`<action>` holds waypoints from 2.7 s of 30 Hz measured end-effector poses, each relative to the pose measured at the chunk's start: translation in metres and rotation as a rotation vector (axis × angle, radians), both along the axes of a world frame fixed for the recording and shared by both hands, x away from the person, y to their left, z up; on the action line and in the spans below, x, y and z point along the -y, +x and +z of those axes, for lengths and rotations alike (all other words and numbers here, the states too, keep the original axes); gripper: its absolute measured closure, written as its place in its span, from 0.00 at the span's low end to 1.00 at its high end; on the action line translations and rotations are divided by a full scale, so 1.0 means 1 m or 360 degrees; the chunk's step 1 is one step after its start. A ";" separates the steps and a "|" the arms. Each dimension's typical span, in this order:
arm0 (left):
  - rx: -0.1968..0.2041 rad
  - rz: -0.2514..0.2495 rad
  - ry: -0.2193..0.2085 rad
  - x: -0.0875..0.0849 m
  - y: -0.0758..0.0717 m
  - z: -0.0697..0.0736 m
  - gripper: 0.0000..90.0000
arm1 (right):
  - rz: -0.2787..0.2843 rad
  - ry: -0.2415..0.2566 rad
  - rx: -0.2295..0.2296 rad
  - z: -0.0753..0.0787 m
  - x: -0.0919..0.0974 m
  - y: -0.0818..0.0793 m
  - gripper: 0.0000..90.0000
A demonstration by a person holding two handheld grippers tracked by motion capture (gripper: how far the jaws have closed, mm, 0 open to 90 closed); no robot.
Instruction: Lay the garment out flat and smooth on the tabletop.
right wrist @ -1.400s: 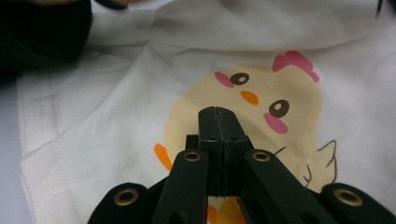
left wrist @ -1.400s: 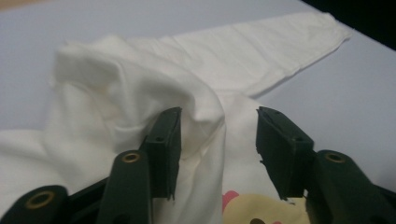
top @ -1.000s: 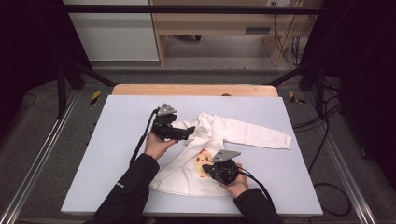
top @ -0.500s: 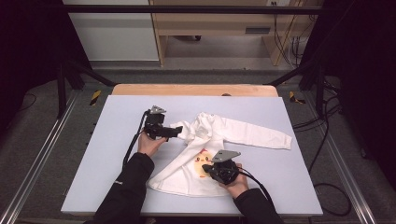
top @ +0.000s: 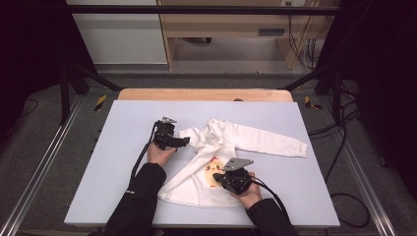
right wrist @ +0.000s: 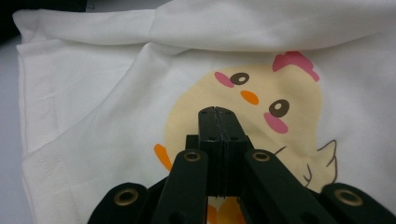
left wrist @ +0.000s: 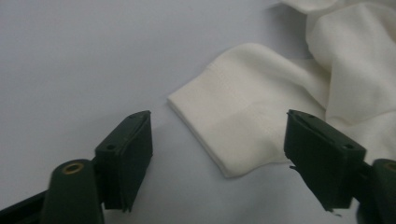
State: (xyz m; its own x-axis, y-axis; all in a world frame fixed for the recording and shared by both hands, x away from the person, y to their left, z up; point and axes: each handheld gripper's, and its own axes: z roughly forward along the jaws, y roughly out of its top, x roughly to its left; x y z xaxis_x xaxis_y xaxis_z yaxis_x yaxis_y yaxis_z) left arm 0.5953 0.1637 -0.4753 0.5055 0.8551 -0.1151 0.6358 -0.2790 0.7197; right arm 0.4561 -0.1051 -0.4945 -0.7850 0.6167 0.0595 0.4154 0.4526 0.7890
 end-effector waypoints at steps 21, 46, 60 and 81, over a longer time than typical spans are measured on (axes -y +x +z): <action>-0.0008 -0.0015 -0.0034 0.013 -0.009 0.000 0.90 | 0.0000 0.0002 -0.0002 0.000 0.000 0.000 1.00; 0.0325 0.0122 -0.0108 -0.075 -0.044 0.086 0.94 | 0.0000 0.0003 -0.0003 0.000 0.000 0.000 1.00; 0.0327 0.0371 -0.0012 -0.155 -0.059 0.089 0.94 | -0.0001 0.0006 -0.0008 0.000 0.000 0.000 1.00; 0.0204 0.0696 0.0071 -0.243 -0.071 0.051 0.94 | -0.0003 0.0007 -0.0008 0.000 0.000 0.000 1.00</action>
